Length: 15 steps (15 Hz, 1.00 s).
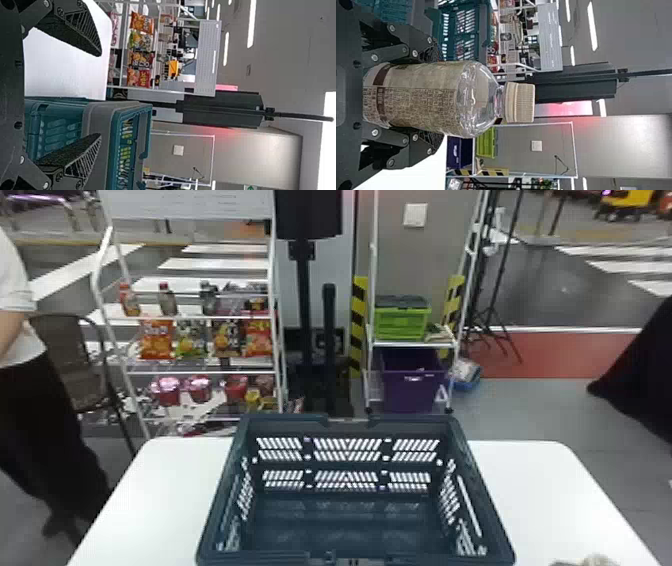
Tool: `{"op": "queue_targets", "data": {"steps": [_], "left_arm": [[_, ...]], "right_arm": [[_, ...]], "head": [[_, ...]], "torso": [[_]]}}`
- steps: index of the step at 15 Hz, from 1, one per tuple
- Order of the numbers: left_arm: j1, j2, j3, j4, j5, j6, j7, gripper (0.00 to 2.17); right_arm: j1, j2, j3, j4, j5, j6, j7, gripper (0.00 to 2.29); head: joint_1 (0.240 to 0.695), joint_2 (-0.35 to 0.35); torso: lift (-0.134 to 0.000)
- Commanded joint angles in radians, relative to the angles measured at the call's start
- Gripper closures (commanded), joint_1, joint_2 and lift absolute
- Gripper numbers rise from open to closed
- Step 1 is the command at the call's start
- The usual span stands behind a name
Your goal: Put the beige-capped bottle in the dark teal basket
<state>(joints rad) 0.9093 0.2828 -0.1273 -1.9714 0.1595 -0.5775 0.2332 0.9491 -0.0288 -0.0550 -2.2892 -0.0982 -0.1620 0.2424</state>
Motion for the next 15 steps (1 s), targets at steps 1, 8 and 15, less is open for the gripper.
{"op": "queue_targets", "data": {"steps": [1,8,15], "left_arm": [[0.002,-0.001,0.000,0.006,0.000,-0.003,0.000,0.17],[0.011,-0.001,0.006,0.009,0.000,-0.025,-0.002,0.17],[0.011,-0.001,0.009,0.014,0.003,-0.025,-0.002,0.17]], "right_arm": [[-0.038,0.000,0.000,-0.082,0.009,0.134,0.000,2.28],[-0.360,-0.029,0.083,-0.236,0.069,0.803,-0.017,2.28],[-0.780,-0.037,0.213,-0.121,0.087,1.355,-0.052,2.28]], "head": [[0.499,0.000],[0.499,0.000],[0.499,0.000]], "torso": [[0.000],[0.000],[0.000]]}}
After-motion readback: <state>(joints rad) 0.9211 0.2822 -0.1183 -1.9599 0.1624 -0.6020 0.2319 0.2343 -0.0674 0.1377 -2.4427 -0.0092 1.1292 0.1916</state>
